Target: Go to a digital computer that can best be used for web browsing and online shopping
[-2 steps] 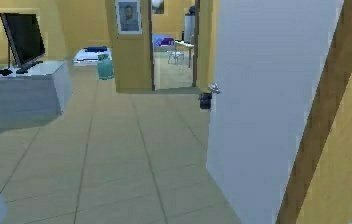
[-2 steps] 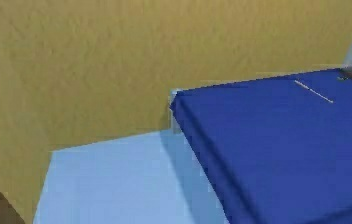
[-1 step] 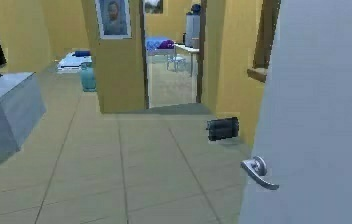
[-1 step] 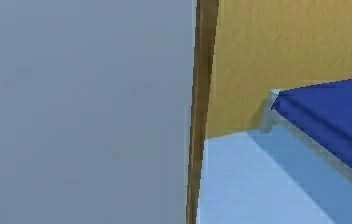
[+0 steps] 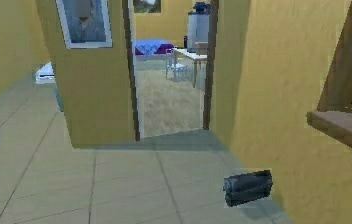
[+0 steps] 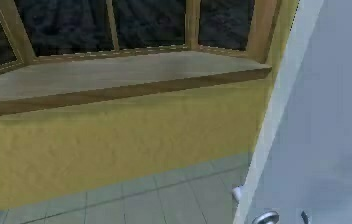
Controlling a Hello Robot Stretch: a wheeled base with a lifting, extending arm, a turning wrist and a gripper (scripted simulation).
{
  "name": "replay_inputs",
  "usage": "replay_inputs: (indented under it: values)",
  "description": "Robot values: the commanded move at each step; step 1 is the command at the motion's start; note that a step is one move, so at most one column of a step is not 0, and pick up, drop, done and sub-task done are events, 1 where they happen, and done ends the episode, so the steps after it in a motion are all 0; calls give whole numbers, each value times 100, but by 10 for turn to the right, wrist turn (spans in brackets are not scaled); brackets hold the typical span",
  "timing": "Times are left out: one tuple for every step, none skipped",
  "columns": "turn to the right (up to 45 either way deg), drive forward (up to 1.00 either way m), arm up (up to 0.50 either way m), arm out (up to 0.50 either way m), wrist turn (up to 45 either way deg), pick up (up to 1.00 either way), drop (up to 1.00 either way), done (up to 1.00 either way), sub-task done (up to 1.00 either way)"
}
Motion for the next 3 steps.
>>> replay_inputs:
  values:
    - [0,100,0,0,0,0,0,0,0]
    - [0,100,0,0,0,0,0,0,0]
    - [-60,0,0,0,0,0,0,0,0]
